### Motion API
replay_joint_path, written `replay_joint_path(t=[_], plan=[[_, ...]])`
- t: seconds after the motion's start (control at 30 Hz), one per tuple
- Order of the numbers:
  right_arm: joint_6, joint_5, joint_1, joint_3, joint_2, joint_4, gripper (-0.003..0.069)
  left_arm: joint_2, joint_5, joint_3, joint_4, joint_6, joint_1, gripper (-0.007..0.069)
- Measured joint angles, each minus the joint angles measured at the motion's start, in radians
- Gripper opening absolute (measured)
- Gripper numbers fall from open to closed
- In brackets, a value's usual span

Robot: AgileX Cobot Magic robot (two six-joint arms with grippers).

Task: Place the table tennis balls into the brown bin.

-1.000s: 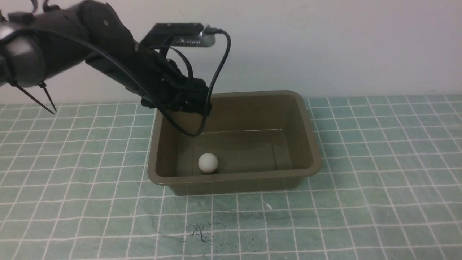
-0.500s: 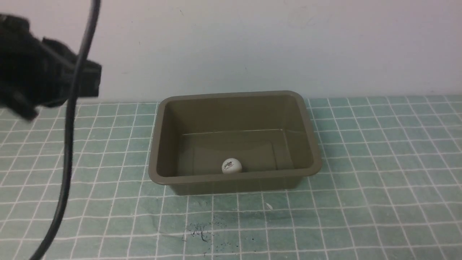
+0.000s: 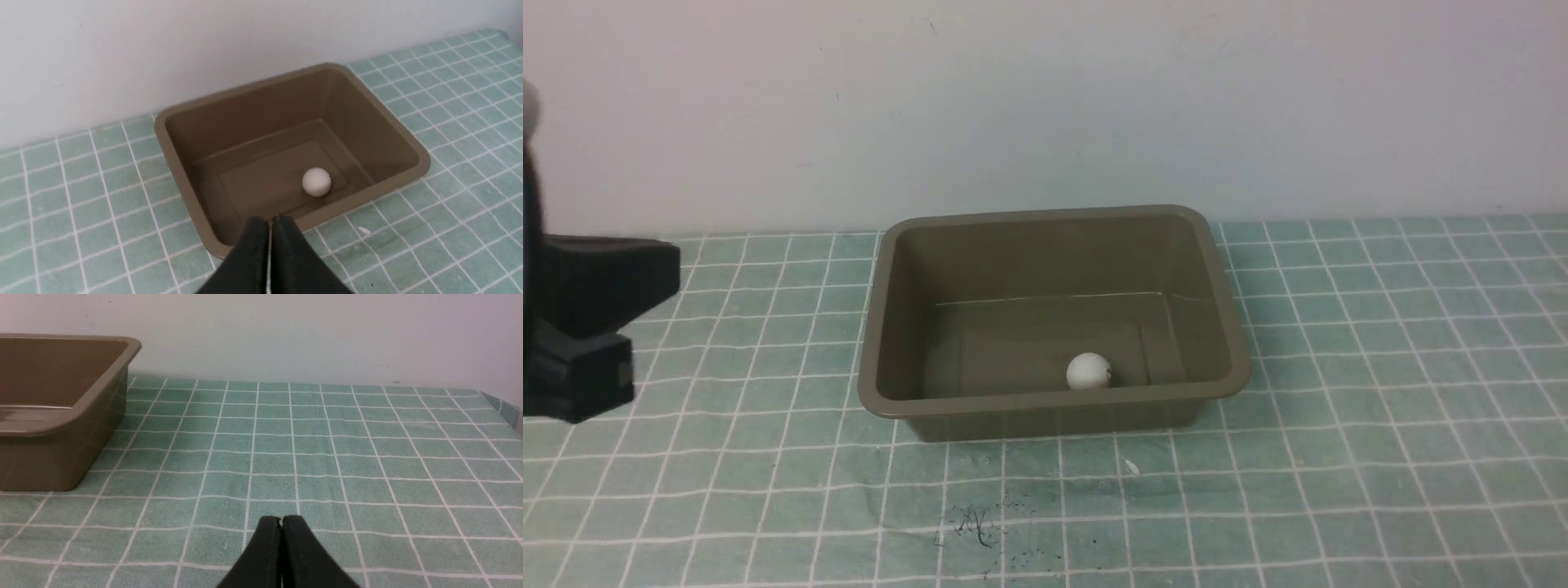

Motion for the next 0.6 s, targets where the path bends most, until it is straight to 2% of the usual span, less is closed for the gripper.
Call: replay_joint_path(t=[0.2,0.27,0.43,0.6], plan=[[0.000,0.000,0.000,0.000,0.000,0.000,-0.0015,-0.139,0.000,0.031,0.065,-0.002,0.000,-0.0005],[0.000,0.000,0.000,0.000,0.000,0.000,-0.0015,-0.221,-0.027,0.110,0.128,-0.035,0.000,-0.0005],[-0.001,0.000,0.000,0.000,0.000,0.000,-0.0015,-0.431,-0.212,0.424,0.264,-0.142,0.038,-0.0005],[-0.001,0.000,0.000,0.000,0.000,0.000,-0.0015,-0.600,-0.350,0.720,0.283,-0.168,0.124,-0.0005]])
